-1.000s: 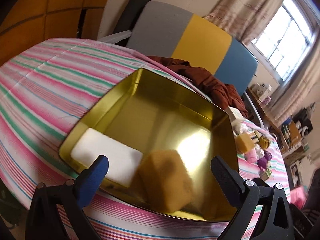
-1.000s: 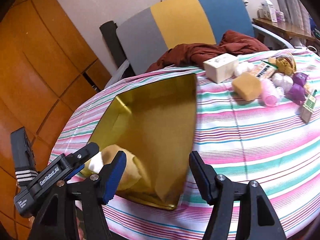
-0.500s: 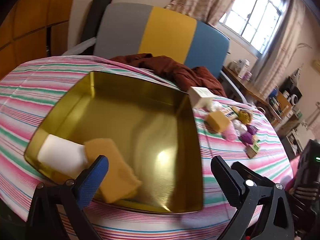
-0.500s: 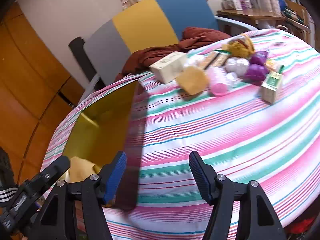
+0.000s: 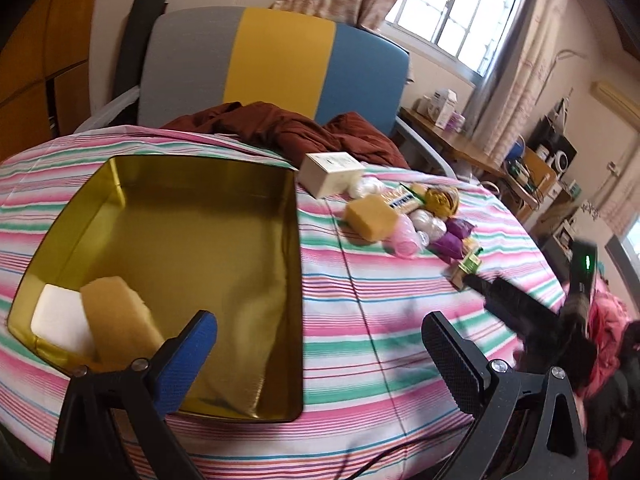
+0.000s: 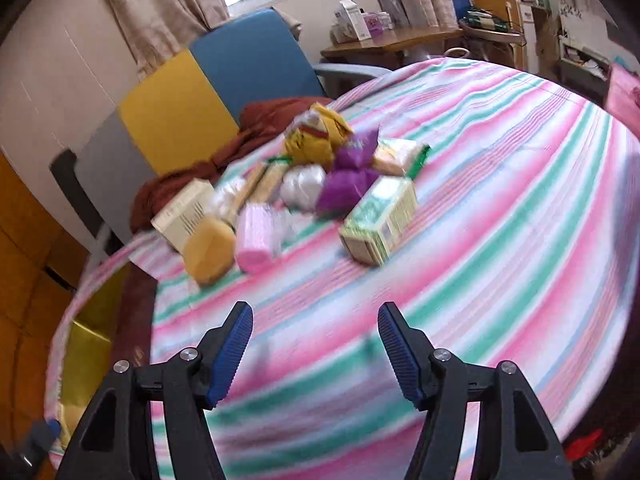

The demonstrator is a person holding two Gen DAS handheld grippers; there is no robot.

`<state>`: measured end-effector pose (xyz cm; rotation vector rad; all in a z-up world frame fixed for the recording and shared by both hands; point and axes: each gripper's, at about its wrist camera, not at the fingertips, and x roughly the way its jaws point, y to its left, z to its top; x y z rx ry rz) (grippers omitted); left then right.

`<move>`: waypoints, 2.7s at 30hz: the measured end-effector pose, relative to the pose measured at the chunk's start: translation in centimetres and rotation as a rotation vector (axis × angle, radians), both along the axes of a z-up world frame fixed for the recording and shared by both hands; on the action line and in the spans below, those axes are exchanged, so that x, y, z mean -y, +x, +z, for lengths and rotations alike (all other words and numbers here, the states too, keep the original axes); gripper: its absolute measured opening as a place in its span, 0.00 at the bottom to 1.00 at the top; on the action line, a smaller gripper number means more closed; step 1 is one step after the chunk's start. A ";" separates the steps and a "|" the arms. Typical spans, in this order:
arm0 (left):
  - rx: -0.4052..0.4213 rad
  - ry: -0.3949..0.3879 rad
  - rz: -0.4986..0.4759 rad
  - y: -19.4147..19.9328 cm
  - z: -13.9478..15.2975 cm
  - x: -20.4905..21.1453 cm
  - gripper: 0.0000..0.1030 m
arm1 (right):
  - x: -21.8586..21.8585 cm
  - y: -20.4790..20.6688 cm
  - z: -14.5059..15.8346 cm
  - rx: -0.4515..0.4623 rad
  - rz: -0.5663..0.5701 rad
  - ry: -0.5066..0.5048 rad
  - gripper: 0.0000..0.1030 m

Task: Organize objects
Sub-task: 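Grasp the pink hair roller with the right tool, then grasp the second yellow sponge with the left tool, then drop the yellow sponge in the tray with left tool while right tool drops the roller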

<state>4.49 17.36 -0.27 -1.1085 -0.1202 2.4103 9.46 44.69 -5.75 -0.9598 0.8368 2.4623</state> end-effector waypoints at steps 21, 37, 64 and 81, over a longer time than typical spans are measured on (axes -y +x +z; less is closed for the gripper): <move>0.055 -0.039 0.014 -0.5 -1.0 -0.8 1.00 | -0.7 -14.7 -4.1 0.212 0.247 0.094 0.44; 0.057 -0.075 -0.032 -5.6 -1.0 -10.2 1.00 | 0.4 -4.8 -3.1 0.132 0.304 0.165 0.39; 0.036 -0.187 0.034 -14.2 -9.0 -17.7 0.54 | 0.4 -1.8 -4.3 -0.035 0.241 0.225 0.40; 0.032 -0.038 -0.094 -7.4 -8.0 -12.5 0.52 | 0.6 0.5 -3.2 -0.032 0.154 0.174 0.38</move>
